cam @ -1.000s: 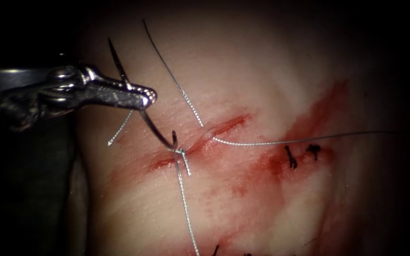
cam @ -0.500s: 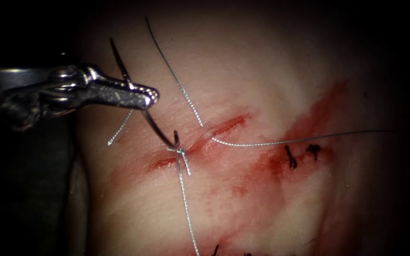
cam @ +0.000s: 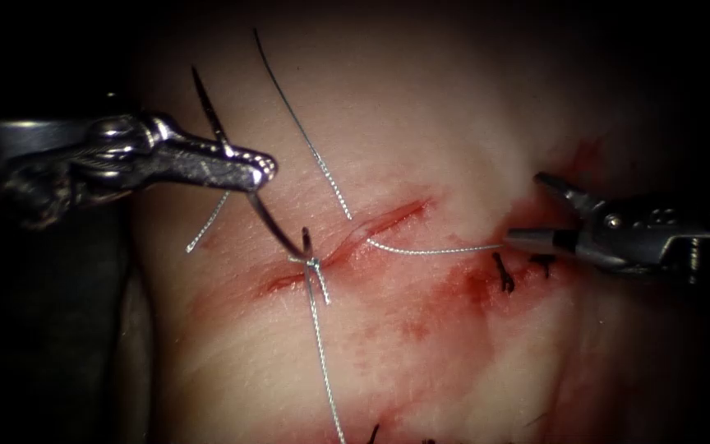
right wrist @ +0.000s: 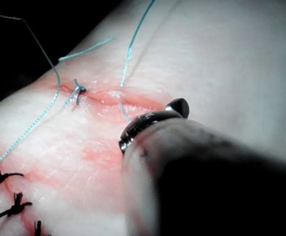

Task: Wound Closure

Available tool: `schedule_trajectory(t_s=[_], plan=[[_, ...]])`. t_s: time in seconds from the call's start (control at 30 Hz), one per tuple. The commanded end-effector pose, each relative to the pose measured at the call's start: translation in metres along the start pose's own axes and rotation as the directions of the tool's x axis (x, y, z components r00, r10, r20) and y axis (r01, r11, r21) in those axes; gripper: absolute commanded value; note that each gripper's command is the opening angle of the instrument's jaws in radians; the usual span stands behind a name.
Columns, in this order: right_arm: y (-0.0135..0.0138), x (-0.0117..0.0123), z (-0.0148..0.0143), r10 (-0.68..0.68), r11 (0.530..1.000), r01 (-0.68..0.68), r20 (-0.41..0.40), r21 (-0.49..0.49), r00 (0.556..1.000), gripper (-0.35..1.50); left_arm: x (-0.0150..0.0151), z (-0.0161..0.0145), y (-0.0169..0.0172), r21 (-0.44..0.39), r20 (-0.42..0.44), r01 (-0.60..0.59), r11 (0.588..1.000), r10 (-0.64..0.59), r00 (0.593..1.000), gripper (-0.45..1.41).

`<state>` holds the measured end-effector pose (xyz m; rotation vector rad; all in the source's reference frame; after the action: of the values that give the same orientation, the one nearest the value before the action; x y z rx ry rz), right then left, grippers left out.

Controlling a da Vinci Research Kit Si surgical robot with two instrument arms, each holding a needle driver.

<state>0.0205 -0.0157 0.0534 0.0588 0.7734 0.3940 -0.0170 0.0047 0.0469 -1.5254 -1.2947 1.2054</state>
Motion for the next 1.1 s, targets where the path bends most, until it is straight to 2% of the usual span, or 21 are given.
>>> schedule_trajectory(t_s=[0.03,0.17,0.2,0.27,0.3,0.57,0.67,0.77,0.83,0.87,0.93,1.1], plan=[[-0.0011,0.0003,0.0026,-0.022,1.000,0.022,0.000,0.018,1.000,0.57,-0.0002,0.0004,-0.0006,0.000,0.000,0.000,1.000,0.000,1.000,-0.45],[-0.0022,0.0000,0.0050,-0.054,0.997,0.054,-0.002,0.051,0.999,0.59,-0.0002,0.0005,-0.0006,0.001,-0.001,-0.001,1.000,0.001,1.000,-0.45],[-0.0024,0.0000,0.0053,-0.054,0.997,0.054,-0.002,0.054,0.999,0.69,-0.0003,0.0005,-0.0006,0.001,-0.001,-0.001,1.000,0.001,1.000,-0.45],[-0.0029,0.0001,0.0058,-0.064,0.997,0.063,0.014,0.053,0.998,0.74,-0.0003,0.0005,-0.0007,0.001,-0.001,-0.002,1.000,0.002,1.000,-0.45],[-0.0035,0.0004,0.0065,-0.076,0.995,0.074,0.036,0.062,0.996,0.71,-0.0003,0.0006,-0.0007,0.002,-0.002,-0.003,1.000,0.003,1.000,-0.45],[-0.0053,-0.0002,0.0085,-0.083,0.995,0.079,0.057,0.066,0.995,0.68,-0.0003,0.0006,-0.0007,0.002,-0.002,-0.003,1.000,0.003,1.000,-0.45],[-0.0053,-0.0004,0.0093,-0.086,0.994,0.081,0.068,0.075,0.994,0.44,-0.0004,0.0006,-0.0008,0.002,-0.002,-0.003,1.000,0.003,1.000,-0.45],[-0.0053,-0.0005,0.0101,-0.087,0.994,0.082,0.069,0.073,0.994,0.37,-0.0004,0.0006,-0.0008,0.002,-0.001,-0.004,1.000,0.004,1.000,-0.45],[-0.0053,-0.0006,0.0105,-0.090,0.993,0.085,0.068,0.076,0.994,0.22,-0.0004,0.0006,-0.0008,0.002,-0.002,-0.004,1.000,0.004,1.000,-0.45],[-0.0052,-0.0007,0.0106,-0.094,0.992,0.088,0.067,0.087,0.993,-0.03,-0.0004,0.0006,-0.0008,0.002,-0.002,-0.004,1.000,0.004,1.000,-0.45],[-0.0051,-0.0009,0.0108,-0.104,0.990,0.096,0.074,0.102,0.992,-0.33,-0.0004,0.0006,-0.0008,0.002,-0.002,-0.004,1.000,0.004,1.000,-0.45],[-0.0042,-0.0018,0.0109,-0.123,0.984,0.108,0.105,0.140,0.987,-0.35,-0.0004,0.0006,-0.0007,0.002,-0.001,-0.003,1.000,0.003,1.000,-0.45]])
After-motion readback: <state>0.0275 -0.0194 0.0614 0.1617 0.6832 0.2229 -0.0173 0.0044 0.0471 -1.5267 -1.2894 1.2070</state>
